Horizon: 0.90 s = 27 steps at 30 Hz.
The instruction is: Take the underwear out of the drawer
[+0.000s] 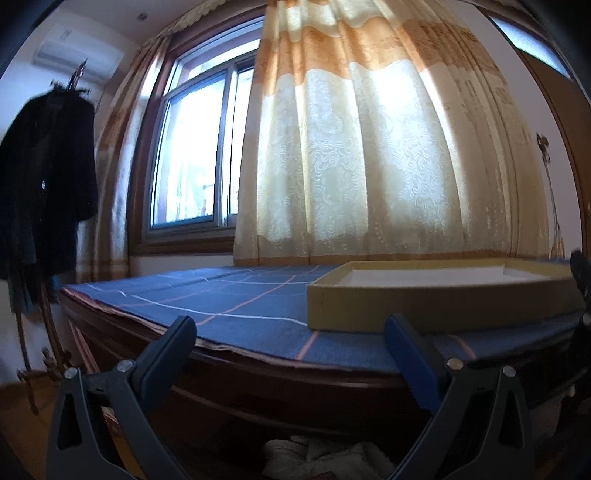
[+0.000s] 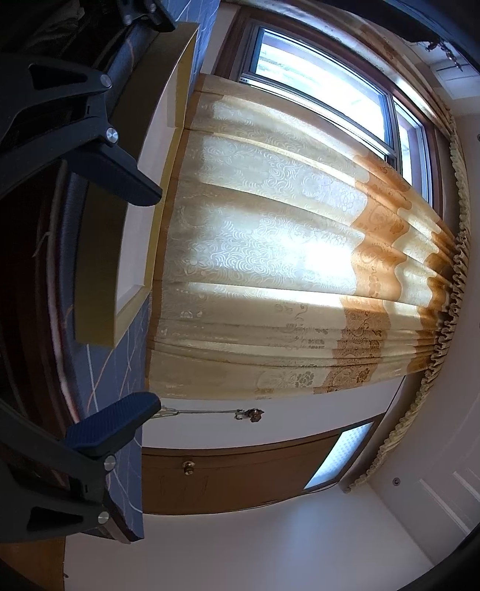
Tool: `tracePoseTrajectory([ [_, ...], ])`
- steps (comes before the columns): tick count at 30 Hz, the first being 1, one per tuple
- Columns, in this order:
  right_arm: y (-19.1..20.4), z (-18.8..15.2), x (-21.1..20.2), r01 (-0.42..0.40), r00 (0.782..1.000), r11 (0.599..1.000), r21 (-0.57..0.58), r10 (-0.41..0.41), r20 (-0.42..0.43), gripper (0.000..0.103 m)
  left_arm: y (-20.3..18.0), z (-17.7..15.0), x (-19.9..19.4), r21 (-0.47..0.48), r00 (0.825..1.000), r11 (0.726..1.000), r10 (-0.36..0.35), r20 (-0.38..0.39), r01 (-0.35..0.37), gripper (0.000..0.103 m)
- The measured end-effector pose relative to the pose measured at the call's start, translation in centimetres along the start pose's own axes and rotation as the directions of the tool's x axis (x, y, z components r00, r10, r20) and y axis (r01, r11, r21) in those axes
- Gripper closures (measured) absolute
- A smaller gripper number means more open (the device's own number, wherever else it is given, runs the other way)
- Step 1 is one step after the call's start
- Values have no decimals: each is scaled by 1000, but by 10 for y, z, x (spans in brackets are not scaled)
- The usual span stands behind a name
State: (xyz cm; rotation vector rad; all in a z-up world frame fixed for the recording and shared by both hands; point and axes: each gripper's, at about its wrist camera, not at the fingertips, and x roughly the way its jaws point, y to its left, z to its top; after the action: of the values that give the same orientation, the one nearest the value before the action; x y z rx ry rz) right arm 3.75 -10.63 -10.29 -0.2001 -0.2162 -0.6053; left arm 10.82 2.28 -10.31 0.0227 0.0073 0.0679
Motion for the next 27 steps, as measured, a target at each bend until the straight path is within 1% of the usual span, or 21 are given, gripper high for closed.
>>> tracePoseTrajectory([
  [6, -6, 4, -11, -17, 999, 1000, 9, 17, -27, 1, 8, 4, -9, -2, 998, 1000, -9, -59, 8, 0],
  [10, -8, 7, -17, -23, 998, 1000, 4, 23, -52, 1, 10, 5, -16, 8, 996, 1000, -10, -84, 11, 0],
  [13, -7, 7, -24, -31, 998, 999, -16, 30, -53, 1, 11, 4, -19, 24, 991, 999, -22, -130, 26, 0],
  [18, -9, 9, -38, -61, 997, 998, -31, 59, -47, 1, 9, 2, -29, 65, 991, 997, -21, -136, 30, 0],
  [23, -11, 10, -44, -68, 997, 997, -36, 66, -49, 1, 10, 1, -36, 71, 989, 997, -21, -148, 32, 0],
  [27, -12, 11, -46, -77, 995, 996, -33, 75, -64, 1, 7, -1, -39, 104, 986, 994, -27, -165, 45, 0],
])
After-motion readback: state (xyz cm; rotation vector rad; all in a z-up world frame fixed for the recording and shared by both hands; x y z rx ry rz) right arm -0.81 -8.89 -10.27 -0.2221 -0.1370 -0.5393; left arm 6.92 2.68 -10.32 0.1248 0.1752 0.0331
